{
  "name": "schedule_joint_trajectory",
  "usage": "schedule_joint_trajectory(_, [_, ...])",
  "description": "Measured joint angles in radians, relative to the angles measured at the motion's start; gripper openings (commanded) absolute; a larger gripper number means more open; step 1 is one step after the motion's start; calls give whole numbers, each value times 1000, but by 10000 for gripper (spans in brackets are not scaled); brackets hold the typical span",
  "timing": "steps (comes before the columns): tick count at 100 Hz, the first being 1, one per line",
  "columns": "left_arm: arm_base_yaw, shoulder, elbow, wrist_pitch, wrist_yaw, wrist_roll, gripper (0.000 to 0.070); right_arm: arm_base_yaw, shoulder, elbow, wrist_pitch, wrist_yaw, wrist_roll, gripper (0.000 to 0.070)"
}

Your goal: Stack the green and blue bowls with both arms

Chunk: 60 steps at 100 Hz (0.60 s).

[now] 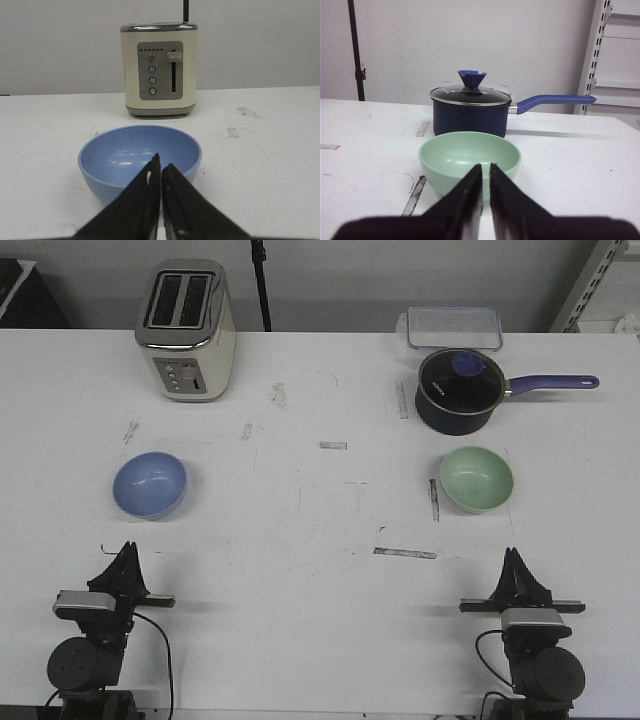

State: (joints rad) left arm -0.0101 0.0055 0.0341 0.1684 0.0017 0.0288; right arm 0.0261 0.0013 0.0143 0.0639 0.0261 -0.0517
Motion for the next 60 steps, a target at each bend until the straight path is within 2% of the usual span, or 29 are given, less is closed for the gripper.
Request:
schedule_joint_trajectory(38, [0,0,0,0,0,0,2,0,0,9,-10,0,15,14])
schedule_joint_trajectory(60, [0,0,0,0,0,0,2,0,59,175,-168,0,14,14])
